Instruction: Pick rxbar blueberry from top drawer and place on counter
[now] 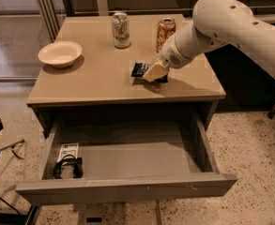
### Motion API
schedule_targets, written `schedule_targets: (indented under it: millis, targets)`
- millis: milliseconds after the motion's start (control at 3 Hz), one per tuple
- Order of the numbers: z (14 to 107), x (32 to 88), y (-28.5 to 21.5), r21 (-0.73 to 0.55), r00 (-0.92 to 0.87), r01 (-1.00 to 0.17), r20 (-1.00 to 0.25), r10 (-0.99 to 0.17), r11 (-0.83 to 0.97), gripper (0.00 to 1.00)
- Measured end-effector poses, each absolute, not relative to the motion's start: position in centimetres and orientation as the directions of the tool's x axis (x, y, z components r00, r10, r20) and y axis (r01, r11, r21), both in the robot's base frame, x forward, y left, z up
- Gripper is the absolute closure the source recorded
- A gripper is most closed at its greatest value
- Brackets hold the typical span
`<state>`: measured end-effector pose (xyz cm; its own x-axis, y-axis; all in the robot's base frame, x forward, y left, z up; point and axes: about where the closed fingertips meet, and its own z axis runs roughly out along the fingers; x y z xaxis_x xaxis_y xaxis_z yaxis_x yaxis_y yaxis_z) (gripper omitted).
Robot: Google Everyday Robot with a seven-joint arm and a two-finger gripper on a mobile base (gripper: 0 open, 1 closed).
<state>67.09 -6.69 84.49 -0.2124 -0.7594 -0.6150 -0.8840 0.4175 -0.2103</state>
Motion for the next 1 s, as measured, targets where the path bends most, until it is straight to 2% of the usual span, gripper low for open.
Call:
schedule_targets:
  millis: [333,1000]
  targets:
    - [84.38,67.17,-6.68,-0.209,-0.214,-0.884,-0.615,-0.759,0.418,0.87]
    - [84.38,67.17,-6.68,-0.209,-0.214,-0.884,-0.615,-0.759,0.418,0.41]
